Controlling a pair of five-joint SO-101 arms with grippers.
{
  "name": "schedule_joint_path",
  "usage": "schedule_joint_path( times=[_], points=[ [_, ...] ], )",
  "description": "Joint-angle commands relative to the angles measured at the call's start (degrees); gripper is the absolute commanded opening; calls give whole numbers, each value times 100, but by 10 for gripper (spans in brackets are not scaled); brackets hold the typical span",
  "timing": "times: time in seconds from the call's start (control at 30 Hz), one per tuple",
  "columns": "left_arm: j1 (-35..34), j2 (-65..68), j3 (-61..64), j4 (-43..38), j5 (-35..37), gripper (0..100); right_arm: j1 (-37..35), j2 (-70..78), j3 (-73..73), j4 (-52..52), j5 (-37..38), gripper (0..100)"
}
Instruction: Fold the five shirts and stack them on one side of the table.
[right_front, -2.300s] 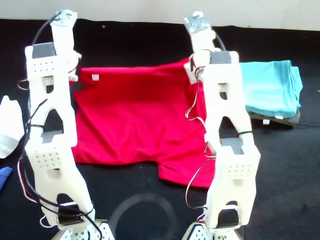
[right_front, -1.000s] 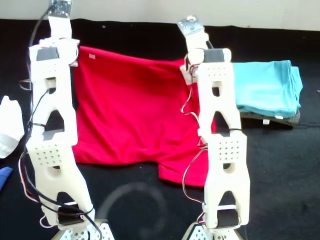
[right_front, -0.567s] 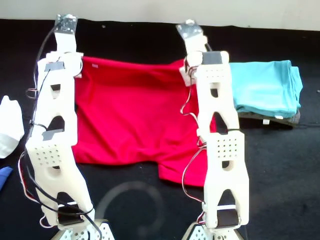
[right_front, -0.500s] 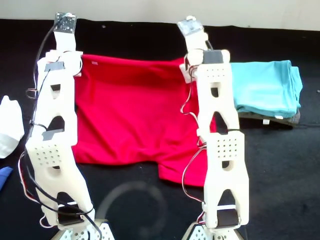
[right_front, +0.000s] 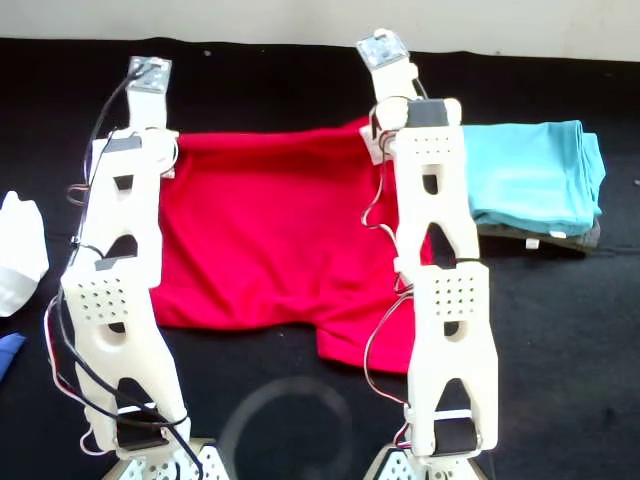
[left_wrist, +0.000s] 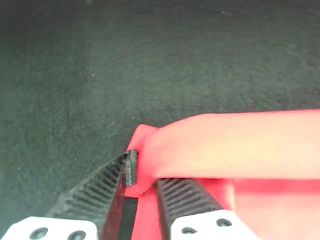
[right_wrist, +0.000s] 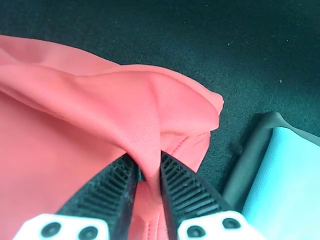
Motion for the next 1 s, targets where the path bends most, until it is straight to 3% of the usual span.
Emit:
schedule_joint_path(
  times=[0.0, 0.2, 0.43, 0.73, 0.97],
  points=[
    [57, -92, -356, 35, 712, 159, 40, -48, -84, 48, -62, 6],
    [-488, -48, -1358, 88, 1600, 150, 48, -48, -110, 92, -62, 6],
    [-347, -4, -1473, 659, 1591, 151, 40, -48, -75, 48, -62, 6],
    [171, 681, -1640, 615, 1618, 151, 40, -48, -84, 101, -62, 6],
    [145, 1262, -2273, 782, 1600, 133, 57, -48, -75, 110, -62, 6]
  ],
)
